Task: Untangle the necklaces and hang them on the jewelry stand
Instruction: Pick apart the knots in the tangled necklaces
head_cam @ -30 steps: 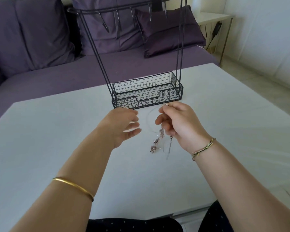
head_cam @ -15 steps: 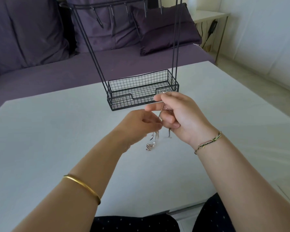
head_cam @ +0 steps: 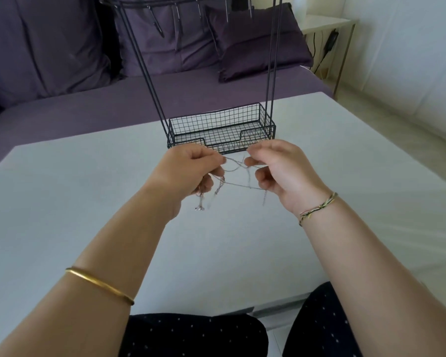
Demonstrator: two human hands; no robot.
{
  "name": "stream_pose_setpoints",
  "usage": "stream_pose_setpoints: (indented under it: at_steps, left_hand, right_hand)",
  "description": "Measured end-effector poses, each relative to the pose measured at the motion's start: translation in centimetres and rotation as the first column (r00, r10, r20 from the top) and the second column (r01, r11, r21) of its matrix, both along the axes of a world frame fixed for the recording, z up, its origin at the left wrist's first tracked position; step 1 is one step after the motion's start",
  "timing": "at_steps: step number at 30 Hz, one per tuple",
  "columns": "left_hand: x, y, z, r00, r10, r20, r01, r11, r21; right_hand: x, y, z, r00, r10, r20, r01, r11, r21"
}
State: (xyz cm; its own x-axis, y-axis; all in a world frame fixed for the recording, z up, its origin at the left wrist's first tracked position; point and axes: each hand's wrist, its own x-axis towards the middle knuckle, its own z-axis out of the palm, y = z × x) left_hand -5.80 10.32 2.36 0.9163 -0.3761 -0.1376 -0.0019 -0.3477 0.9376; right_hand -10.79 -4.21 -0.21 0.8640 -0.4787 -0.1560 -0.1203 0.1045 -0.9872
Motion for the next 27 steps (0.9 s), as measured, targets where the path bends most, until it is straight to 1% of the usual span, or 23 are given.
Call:
stream_pose_setpoints:
  at_steps: [3, 5, 7, 9, 11, 13, 14, 15, 17, 21, 25, 27]
  left_hand:
    - [-0.9, 0.1, 0.7, 0.984, 0.037, -0.175, -0.061, 0.989, -0.136]
    - [-1.4, -0.1, 0.9, 0.965, 0.053, -0.255, -0.115, 0.965, -0.235]
    - [-2.0, -0.2, 1.1, 0.948, 0.053, -0.315, -0.164, 0.927, -0.338]
    - [-2.3, -0.4, 1.3, 0.931, 0.018, -0.364, -0.191, 0.876, -0.443]
    - [-2.6, -0.6, 1.4, 0.916, -0.026, -0.401, -0.212, 0.817, -0.537]
    - [-2.7, -0.6, 1.4, 0.91, -0.041, -0.412, -0.233, 0.773, -0.59]
    - [-2.8, -0.6, 1.3, 0.914, -0.035, -0.405, -0.236, 0.766, -0.598]
    - [-2.8, -0.5, 1.2, 0.921, -0.025, -0.389, -0.229, 0.772, -0.593]
    - [-2.7, -0.2, 0.9, 0.942, 0.003, -0.336, -0.199, 0.811, -0.55]
    - [-2.2, 0.3, 0.4, 0.981, 0.083, -0.178, -0.14, 0.93, -0.339]
    - [-1.6, 0.3, 0.4, 0.991, 0.105, -0.083, -0.119, 0.974, -0.19]
    - [-1.4, 0.5, 0.4, 0.993, 0.119, -0.027, -0.121, 0.983, -0.136]
  right_hand:
    - [-0.1, 0.4, -0.2, 1.0, 0.016, -0.007, -0.017, 0.996, -0.084]
    - [-0.4, 0.6, -0.1, 1.0, 0.012, -0.001, -0.012, 0.987, -0.163]
    - [-1.0, 0.9, 0.2, 0.999, 0.024, 0.038, -0.017, 0.986, -0.169]
    - [-1.5, 1.4, 0.5, 0.996, 0.057, 0.069, -0.05, 0.994, -0.093]
    - [-1.7, 2.3, 0.7, 0.99, 0.12, 0.073, -0.123, 0.992, 0.028]
    - [-1.8, 3.1, 0.8, 0.977, 0.201, 0.07, -0.211, 0.961, 0.177]
    - [-1.8, 3.4, 0.8, 0.97, 0.234, 0.068, -0.244, 0.943, 0.225]
    - [-1.7, 3.6, 0.8, 0.965, 0.255, 0.063, -0.263, 0.933, 0.247]
    - [-1.7, 3.6, 0.8, 0.964, 0.263, 0.038, -0.264, 0.939, 0.221]
    - [-1.6, 2.5, 0.5, 0.967, 0.254, -0.033, -0.25, 0.964, 0.095]
    - [-1.4, 1.8, -0.1, 0.958, 0.274, -0.087, -0.281, 0.957, -0.074]
    - [-1.4, 1.8, -0.3, 0.957, 0.276, -0.091, -0.286, 0.951, -0.122]
